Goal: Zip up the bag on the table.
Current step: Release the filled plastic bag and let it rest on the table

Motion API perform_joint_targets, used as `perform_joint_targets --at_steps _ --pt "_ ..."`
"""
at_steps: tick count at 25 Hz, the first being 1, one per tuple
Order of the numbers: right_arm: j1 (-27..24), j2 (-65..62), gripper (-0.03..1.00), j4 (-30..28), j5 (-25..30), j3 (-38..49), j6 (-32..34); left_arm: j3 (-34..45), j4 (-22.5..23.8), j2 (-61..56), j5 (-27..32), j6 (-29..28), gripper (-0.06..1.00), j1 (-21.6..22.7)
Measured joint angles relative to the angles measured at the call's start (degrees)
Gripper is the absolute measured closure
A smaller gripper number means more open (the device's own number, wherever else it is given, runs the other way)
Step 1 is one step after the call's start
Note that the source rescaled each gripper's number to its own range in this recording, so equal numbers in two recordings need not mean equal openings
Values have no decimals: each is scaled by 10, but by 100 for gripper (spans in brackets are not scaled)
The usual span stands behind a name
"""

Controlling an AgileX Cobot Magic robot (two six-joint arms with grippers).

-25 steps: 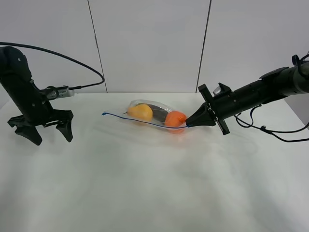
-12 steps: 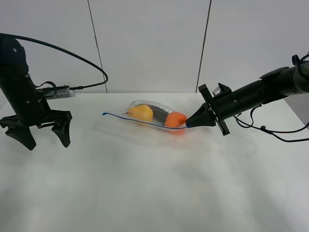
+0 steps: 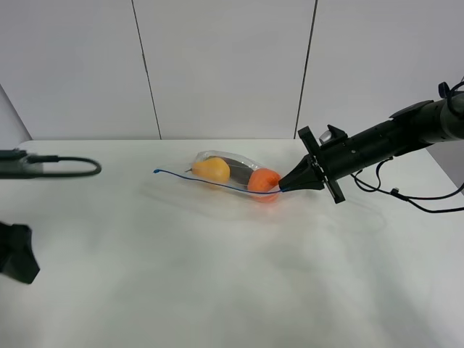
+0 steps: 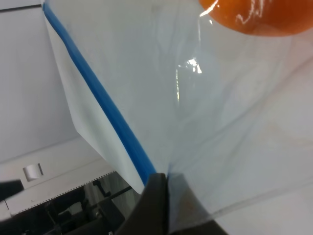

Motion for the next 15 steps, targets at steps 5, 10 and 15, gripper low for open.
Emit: perform_joint_targets --at_steps 5,10,15 --pt "0 0 97 0 0 0 -1 118 5 -176 -50 0 -6 0" --pt "0 0 97 -1 0 0 -1 180 1 -324 -74 0 -6 0" --pt "0 0 97 -1 1 0 -1 181 1 -424 -83 -2 -6 0"
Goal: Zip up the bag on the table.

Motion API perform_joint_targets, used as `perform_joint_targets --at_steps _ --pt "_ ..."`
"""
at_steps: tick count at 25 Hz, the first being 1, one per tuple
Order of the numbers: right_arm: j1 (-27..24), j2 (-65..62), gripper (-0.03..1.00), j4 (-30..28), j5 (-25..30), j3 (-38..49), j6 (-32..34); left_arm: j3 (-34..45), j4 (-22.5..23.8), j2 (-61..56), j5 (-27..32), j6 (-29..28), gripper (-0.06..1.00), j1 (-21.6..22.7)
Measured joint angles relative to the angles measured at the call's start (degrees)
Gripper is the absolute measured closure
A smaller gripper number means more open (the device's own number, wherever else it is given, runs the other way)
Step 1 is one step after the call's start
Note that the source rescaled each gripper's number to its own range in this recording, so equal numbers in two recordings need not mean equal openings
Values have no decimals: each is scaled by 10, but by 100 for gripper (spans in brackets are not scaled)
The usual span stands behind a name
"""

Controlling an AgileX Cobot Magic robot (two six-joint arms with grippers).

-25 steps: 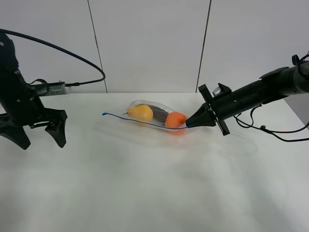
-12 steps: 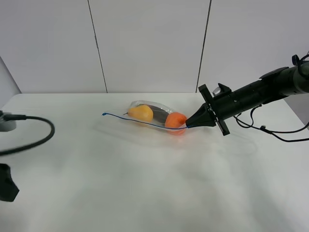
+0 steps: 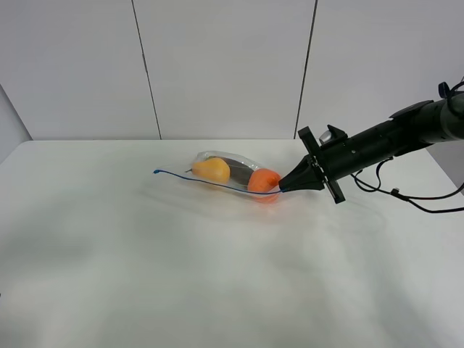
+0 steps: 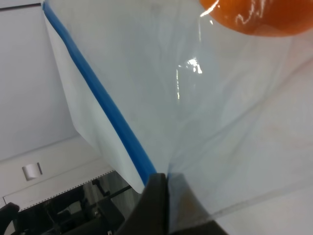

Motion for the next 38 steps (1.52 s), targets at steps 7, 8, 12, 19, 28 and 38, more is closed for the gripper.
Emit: perform_joint_targets --at_steps 7,8,12,19,28,38 --pt "0 0 97 0 0 0 0 1 0 -108 0 0 -6 40" --pt "0 0 97 -1 0 0 0 1 0 -128 0 0 -6 42" --pt "0 0 83 -18 0 0 5 1 0 -204 0 0 -6 44" --pt "0 0 5 -111 10 -49 28 1 -2 -215 3 0 -6 44" --pt "33 0 -3 -513 16 -221 198 1 -2 -215 3 0 -6 44" --pt "40 -73 -3 -615 16 -171 236 1 -2 -215 3 0 -6 44"
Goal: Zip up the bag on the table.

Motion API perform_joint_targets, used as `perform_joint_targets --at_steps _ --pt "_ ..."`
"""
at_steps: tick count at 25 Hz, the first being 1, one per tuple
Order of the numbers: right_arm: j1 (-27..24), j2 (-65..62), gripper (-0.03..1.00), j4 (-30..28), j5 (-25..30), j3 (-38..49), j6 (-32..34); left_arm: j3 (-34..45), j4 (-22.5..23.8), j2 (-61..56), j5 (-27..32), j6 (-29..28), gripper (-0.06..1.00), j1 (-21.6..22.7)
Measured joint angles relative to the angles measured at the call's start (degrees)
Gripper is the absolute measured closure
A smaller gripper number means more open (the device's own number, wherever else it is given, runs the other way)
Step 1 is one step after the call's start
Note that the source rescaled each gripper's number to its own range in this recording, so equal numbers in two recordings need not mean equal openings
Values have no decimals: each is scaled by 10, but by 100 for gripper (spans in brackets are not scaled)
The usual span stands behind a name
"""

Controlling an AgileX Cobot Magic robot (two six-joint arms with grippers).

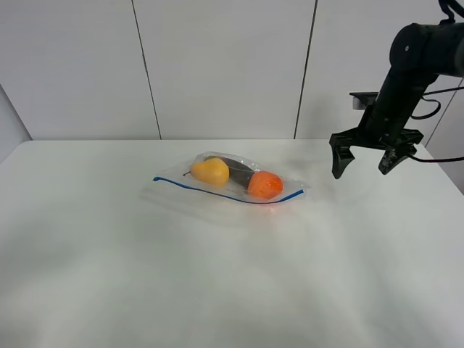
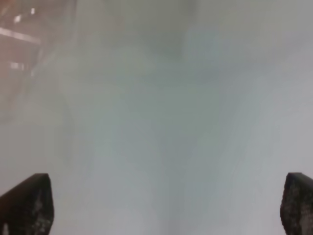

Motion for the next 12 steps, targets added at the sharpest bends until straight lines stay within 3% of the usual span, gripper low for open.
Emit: perform_joint_targets --at_steps 7,12 --pt "0 -184 -3 -2 1 137 3 0 0 0 0 0 -6 0" --pt "0 -347 -3 -1 2 284 3 0 0 0 0 0 -6 0"
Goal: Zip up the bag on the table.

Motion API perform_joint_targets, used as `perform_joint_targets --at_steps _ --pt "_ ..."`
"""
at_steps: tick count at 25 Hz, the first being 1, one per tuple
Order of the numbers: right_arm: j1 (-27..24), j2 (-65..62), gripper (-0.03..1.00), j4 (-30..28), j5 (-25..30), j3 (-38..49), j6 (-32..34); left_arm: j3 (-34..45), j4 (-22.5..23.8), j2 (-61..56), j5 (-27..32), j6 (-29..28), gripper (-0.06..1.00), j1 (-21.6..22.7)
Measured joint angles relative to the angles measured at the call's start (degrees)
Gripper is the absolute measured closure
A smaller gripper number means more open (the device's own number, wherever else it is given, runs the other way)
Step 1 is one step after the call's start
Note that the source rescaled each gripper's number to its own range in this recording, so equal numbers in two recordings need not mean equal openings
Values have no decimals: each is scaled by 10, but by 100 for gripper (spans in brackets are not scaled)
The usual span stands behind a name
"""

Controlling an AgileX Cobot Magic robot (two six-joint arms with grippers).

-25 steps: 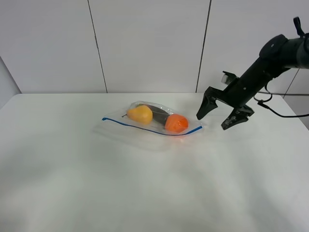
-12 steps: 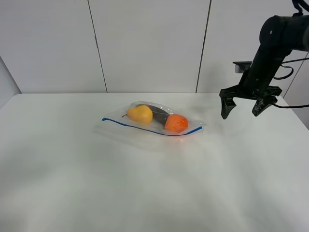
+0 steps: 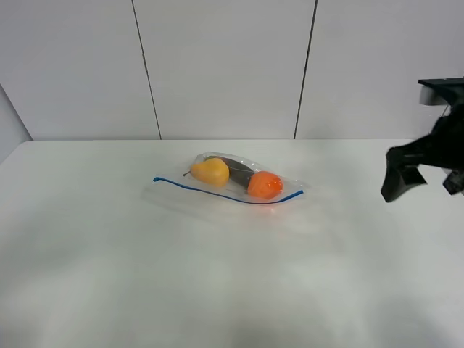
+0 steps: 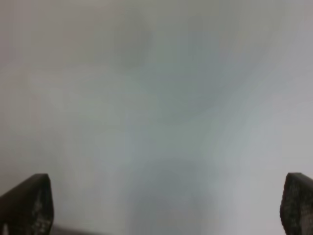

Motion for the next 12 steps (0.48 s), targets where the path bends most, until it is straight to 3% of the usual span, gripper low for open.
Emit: perform_joint_targets --at_steps 3,7,12 --pt "0 -107 -3 1 -3 104 0 0 0 0 0 0 -6 0" --pt "2 -261 -3 1 -62 242 0 0 0 0 0 0 -6 0" --pt "2 -457 -3 1 -93 344 0 0 0 0 0 0 -6 0"
